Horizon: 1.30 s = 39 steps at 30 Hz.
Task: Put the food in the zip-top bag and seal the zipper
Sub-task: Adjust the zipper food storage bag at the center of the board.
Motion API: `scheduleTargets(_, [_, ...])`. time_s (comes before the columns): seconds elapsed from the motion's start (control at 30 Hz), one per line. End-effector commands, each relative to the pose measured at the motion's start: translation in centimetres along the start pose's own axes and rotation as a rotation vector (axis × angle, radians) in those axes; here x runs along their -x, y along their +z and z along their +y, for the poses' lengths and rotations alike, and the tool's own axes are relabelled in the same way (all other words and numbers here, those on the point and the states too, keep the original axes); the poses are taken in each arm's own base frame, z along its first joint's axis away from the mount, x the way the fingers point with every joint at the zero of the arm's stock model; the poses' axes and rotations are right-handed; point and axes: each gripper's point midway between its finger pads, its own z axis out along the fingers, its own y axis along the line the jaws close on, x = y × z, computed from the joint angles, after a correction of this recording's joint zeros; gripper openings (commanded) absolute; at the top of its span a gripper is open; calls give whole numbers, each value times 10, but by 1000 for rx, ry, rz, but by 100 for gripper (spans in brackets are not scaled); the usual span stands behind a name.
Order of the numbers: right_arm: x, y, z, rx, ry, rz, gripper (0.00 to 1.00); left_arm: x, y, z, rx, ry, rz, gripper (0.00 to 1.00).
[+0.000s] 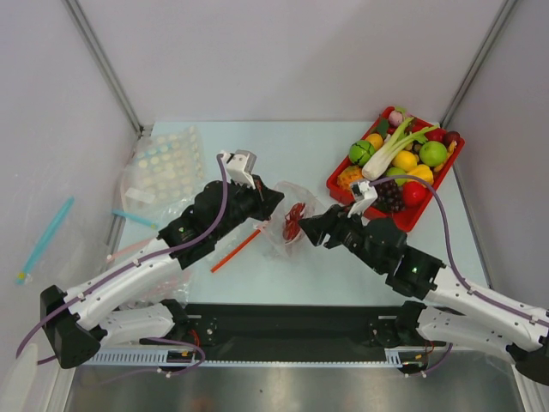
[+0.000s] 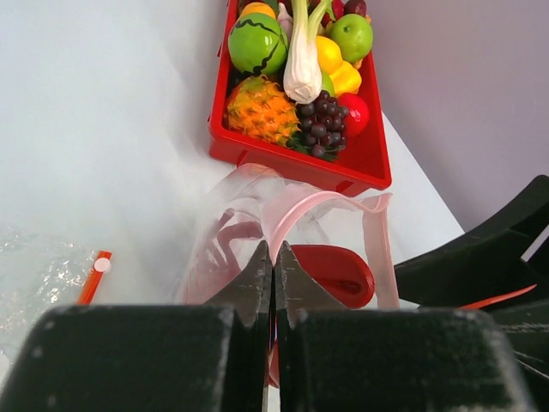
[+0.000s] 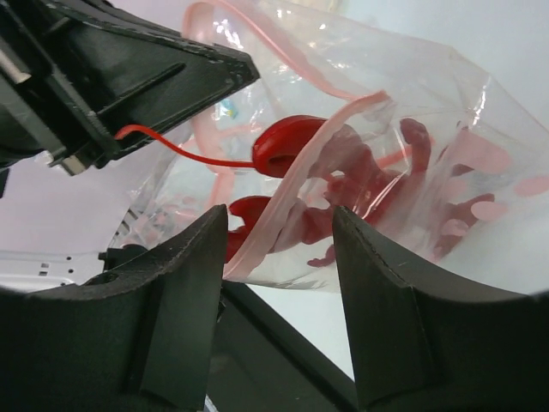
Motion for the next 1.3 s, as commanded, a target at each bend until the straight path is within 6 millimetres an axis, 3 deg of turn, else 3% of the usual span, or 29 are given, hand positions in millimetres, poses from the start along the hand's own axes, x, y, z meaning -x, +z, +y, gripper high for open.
scheduleTargets(0.0, [17, -6, 21, 84, 11, -62, 57, 15, -4, -2, -3, -28, -52, 0])
scheduleTargets(0.1, [16, -6, 22, 81, 9, -63, 57, 14, -2, -1, 4, -26, -49, 0])
scheduleTargets(0.37, [-1, 8, 8, -27, 10, 19, 43, 17, -5, 2, 26, -19, -56, 0])
scheduleTargets(0.47, [-5, 11, 8, -39, 14, 42, 30, 16, -6, 2, 38, -14, -32, 0])
scheduleTargets(0.5, [2, 10, 11, -34, 17, 28, 11, 21, -6, -2, 38, -15, -33, 0])
scheduleTargets(0.53, [7, 8, 12, -38, 20, 17, 2, 16, -7, 1, 56, -10, -2, 0])
scheduleTargets(0.57, [12, 6, 11, -51, 14, 5, 0, 18, -8, 1, 70, -12, 4, 1])
scheduleTargets(0.73, [74, -1, 32, -51, 7, -68, 0, 28, -24, -12, 65, -21, 19, 3])
scheduleTargets(0.9, [120, 12, 37, -13, 47, -90, 0, 39, -47, -39, -28, -40, 3, 4])
scheduleTargets(0.93, [113, 20, 38, 1, 61, -41, 0, 40, -52, -43, -42, -40, 0, 4])
scheduleTargets(0.97, [123, 24, 38, 5, 69, -50, 0, 45, -59, -46, -60, -49, -20, 4])
scheduleTargets(1.03, [121, 32, 40, 21, 84, -26, 0, 52, -64, -43, -46, -54, -50, 3])
scheduleTargets(1.17, [95, 65, 39, 40, 99, 77, 0, 67, -75, -29, 19, -59, -124, 0])
scheduleTargets(1.27, [84, 77, 48, 92, 101, 132, 0, 77, -78, -18, 68, -54, -181, 0])
